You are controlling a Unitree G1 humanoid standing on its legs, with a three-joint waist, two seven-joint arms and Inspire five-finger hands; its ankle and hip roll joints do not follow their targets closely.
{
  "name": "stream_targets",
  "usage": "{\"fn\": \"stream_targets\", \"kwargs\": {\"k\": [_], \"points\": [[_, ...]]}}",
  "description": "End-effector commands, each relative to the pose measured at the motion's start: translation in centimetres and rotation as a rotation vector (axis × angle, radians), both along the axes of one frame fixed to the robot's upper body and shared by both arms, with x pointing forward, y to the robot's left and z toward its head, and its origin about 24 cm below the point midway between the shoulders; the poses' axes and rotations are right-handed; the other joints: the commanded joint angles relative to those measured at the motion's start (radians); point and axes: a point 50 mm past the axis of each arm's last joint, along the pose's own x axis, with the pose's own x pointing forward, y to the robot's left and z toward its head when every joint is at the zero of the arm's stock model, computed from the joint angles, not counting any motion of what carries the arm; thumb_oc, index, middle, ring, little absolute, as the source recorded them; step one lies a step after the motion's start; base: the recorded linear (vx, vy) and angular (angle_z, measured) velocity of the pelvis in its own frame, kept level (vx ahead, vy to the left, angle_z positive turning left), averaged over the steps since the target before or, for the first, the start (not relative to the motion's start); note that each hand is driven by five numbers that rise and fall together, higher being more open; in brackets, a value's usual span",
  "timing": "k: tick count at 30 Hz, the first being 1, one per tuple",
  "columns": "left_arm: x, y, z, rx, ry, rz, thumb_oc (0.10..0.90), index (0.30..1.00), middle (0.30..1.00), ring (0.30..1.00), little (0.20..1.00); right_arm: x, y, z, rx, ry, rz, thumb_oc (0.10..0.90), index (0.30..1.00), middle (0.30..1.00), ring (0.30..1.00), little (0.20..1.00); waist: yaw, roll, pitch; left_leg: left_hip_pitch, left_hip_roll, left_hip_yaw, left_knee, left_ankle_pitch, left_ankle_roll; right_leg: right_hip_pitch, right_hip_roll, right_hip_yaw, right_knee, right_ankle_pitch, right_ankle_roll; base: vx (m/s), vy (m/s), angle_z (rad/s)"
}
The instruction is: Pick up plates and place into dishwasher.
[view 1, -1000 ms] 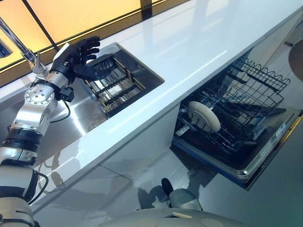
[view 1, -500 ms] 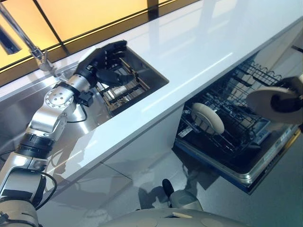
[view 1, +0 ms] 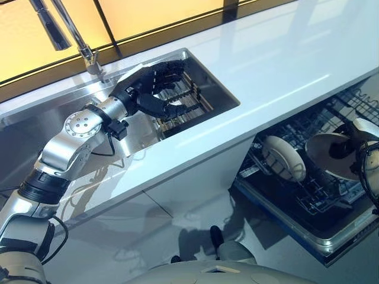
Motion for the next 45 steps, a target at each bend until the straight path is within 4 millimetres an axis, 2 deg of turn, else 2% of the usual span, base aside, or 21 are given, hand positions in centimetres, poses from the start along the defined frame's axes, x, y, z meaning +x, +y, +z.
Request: {"fn": "stream_targets", "kwargs": {"k": [1, 2, 5, 11, 14, 20, 29, 30, 45], "points": [[-1.1, -1.1, 4.7, -0.028, -0.207, -0.075, 0.800, 0.900, 0.900, 0.900, 0.900, 1.3, -0.8, 4.7, -0.160, -0.137, -0.046, 0.100, 0.300, 0.300, 0.300, 0.200, 0.004, -0.018, -0.067, -0.062, -0.018, -0.020, 0.002, 0.033, 0.024, 0.063, 0.004, -0.023, 0.012, -0.052, 0.059, -0.03, 0.017, 0.13], [-1.3, -1.2, 4.9, -0.040, -0.223, -0.076, 0.800, 0.900, 0.900, 0.900, 0.900, 0.6, -1.7, 3.9, -0.148, -0.131, -0.118, 0.100, 0.300, 0.300, 0.300, 0.200, 0.009, -0.006, -0.059, -0.064, -0.019, -0.019, 0.002, 0.033, 0.021, 0.062, -0.001, -0.029, 0.011, -0.053, 0.060, -0.03, 0.013, 0.12], [-1.4, -1.3, 5.3, -0.047, -0.241, -0.076, 0.800, 0.900, 0.900, 0.900, 0.900, 0.0, -2.5, 3.5, -0.116, -0.142, -0.186, 0.100, 0.300, 0.300, 0.300, 0.200, 0.014, 0.004, -0.048, -0.069, -0.023, -0.020, 0.002, 0.033, 0.020, 0.060, -0.006, -0.038, 0.011, -0.054, 0.062, -0.04, 0.007, 0.10], [-1.6, -1.6, 5.6, -0.052, -0.247, -0.101, 0.800, 0.900, 0.900, 0.900, 0.900, -0.7, -3.0, 2.1, -0.045, -0.132, -0.244, 0.100, 0.300, 0.300, 0.300, 0.200, 0.020, 0.012, -0.040, -0.074, -0.029, -0.025, 0.002, 0.031, 0.021, 0.056, -0.013, -0.045, 0.009, -0.053, 0.064, -0.02, 0.004, 0.04], [-1.8, -2.0, 5.3, -0.057, -0.246, -0.122, 0.800, 0.900, 0.900, 0.900, 0.900, -1.5, -2.8, -0.9, 0.064, -0.101, -0.294, 0.100, 0.300, 0.300, 0.300, 0.200, 0.023, 0.023, -0.033, -0.072, -0.032, -0.023, 0.002, 0.030, 0.023, 0.058, -0.016, -0.045, 0.009, -0.055, 0.065, 0.00, 0.011, 0.00], [-2.0, -2.3, 5.3, -0.065, -0.256, -0.137, 0.800, 0.900, 0.900, 0.900, 0.900, -2.4, -2.4, -3.6, 0.136, -0.076, -0.324, 0.100, 0.300, 0.300, 0.300, 0.200, 0.024, 0.031, -0.031, -0.062, -0.029, -0.019, 0.002, 0.027, 0.024, 0.065, -0.022, -0.042, 0.009, -0.055, 0.065, 0.00, 0.000, 0.00], [-2.1, -2.7, 5.6, -0.069, -0.270, -0.141, 0.800, 0.900, 0.900, 0.900, 0.900, -2.9, -2.5, -4.0, 0.151, -0.100, -0.333, 0.100, 0.300, 0.300, 0.300, 0.200, 0.016, 0.030, -0.029, -0.057, -0.031, -0.013, 0.002, 0.020, 0.026, 0.067, -0.022, -0.037, 0.009, -0.056, 0.068, 0.00, 0.000, 0.00], [-2.1, -2.7, 5.4, -0.062, -0.266, -0.148, 0.800, 0.900, 0.900, 0.900, 0.900, -2.9, -2.6, -3.7, 0.149, -0.123, -0.332, 0.800, 0.900, 0.900, 0.900, 0.900, 0.014, 0.025, -0.030, -0.056, -0.030, -0.012, 0.002, 0.019, 0.026, 0.068, -0.020, -0.034, 0.008, -0.056, 0.069, 0.00, 0.000, 0.00], [-2.0, -1.9, 5.8, -0.047, -0.282, -0.124, 0.800, 0.900, 0.900, 0.900, 0.900, -3.1, -3.0, 0.3, 0.108, -0.294, -0.261, 0.800, 0.900, 0.900, 0.900, 0.900, -0.033, -0.018, -0.048, -0.046, -0.016, 0.009, 0.002, 0.008, 0.027, 0.065, 0.002, 0.000, 0.012, -0.055, 0.068, 0.00, -0.003, -0.03]]}}
